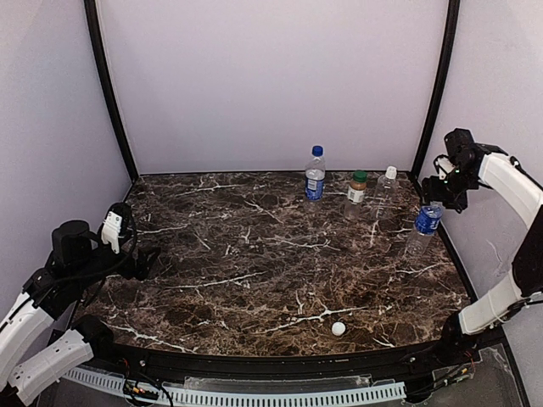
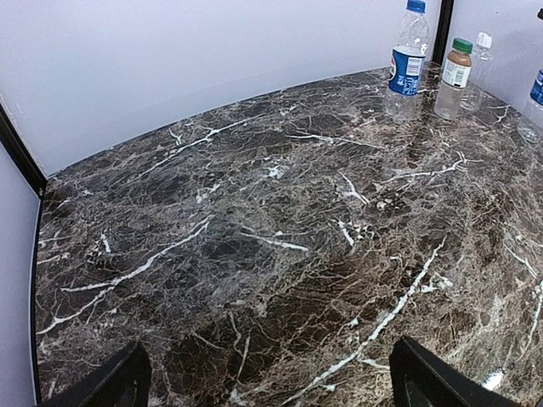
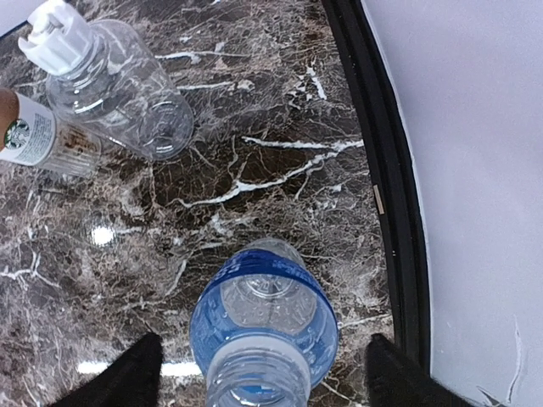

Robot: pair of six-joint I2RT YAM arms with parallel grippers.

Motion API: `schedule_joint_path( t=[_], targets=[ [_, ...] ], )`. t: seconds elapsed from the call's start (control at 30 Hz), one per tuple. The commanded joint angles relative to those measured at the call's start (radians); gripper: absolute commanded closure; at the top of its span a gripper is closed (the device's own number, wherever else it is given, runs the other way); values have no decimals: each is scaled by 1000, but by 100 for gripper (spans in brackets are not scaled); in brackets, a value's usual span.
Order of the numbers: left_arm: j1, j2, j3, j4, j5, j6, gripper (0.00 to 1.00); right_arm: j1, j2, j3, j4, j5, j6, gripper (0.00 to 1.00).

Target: Unscrew the bottle caps

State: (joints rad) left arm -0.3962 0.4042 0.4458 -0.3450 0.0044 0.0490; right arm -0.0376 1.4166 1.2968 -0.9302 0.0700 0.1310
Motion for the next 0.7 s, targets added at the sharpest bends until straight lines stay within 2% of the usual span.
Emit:
schedule_joint_path(
  t=[0.0,0.23,0.43,0.67],
  targets=[
    [6,-6,-22,12,35,11,1,-2,21,77,-9,-31,-23,3],
    [22,0,-30,18,42,2,1,86,74,213,122,-63,-91,3],
    [69,3,-33,19,50,1,1,140,205,314,216,-45,-69,12],
    [108,15,-41,30,72,5,2,166,400,431,214,-25,-42,26]
  ],
)
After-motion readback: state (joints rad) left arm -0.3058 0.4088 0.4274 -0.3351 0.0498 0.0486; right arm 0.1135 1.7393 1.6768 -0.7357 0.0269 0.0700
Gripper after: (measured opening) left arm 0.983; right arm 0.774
